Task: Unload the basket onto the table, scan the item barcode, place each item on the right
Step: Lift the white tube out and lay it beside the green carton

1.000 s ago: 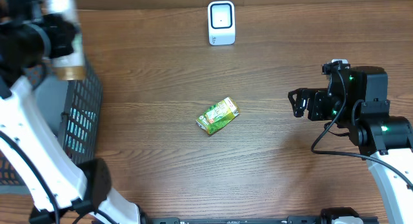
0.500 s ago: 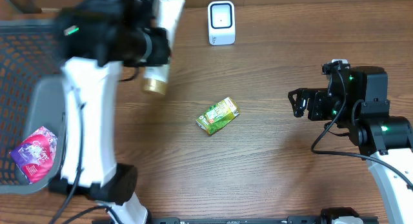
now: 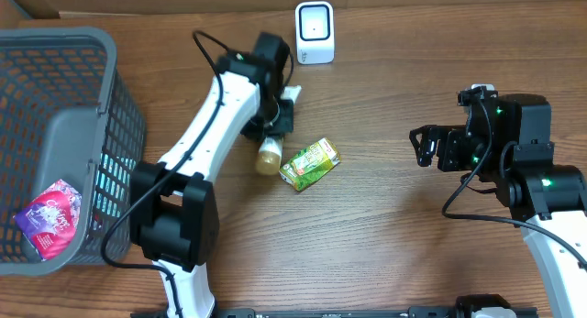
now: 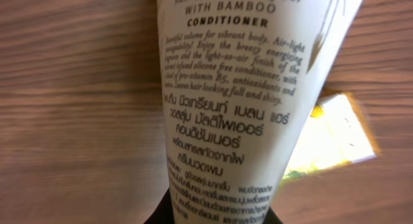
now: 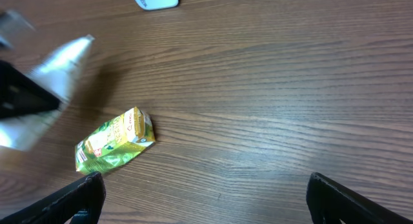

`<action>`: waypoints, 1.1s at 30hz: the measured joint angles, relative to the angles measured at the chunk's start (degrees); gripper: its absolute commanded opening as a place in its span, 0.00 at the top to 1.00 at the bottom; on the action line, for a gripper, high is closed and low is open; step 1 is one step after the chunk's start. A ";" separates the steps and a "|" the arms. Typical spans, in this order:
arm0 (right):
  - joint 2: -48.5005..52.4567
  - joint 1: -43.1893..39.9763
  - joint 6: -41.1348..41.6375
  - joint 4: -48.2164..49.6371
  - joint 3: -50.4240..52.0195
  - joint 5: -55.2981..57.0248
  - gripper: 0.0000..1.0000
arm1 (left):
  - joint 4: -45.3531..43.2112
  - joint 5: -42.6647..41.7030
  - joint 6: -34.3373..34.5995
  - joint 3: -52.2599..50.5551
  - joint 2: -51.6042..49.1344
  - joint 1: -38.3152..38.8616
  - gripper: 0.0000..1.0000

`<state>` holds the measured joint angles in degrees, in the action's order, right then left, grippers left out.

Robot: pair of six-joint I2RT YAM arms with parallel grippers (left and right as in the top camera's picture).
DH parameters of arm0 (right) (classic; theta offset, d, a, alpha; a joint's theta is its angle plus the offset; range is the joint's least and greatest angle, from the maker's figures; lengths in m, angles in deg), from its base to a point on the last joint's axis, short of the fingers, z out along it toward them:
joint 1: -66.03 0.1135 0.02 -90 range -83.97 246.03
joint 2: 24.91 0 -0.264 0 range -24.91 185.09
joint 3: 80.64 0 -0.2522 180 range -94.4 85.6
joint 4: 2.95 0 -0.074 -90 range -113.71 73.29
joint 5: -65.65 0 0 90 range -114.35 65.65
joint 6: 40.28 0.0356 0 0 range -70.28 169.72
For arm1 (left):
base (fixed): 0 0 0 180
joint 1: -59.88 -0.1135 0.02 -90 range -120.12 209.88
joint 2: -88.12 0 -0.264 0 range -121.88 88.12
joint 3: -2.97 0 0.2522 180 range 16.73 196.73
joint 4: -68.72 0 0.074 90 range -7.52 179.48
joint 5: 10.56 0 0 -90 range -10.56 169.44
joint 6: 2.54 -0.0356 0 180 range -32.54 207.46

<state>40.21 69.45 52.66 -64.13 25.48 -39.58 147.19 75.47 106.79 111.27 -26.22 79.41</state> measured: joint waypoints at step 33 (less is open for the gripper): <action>0.00 0.00 0.02 0.02 0.00 0.00 0.00 | -13.75 -10.78 1.42 -16.35 0.00 6.95 0.23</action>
<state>40.21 69.45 52.68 -64.11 25.48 -39.58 133.44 64.70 108.21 94.92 -26.22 86.36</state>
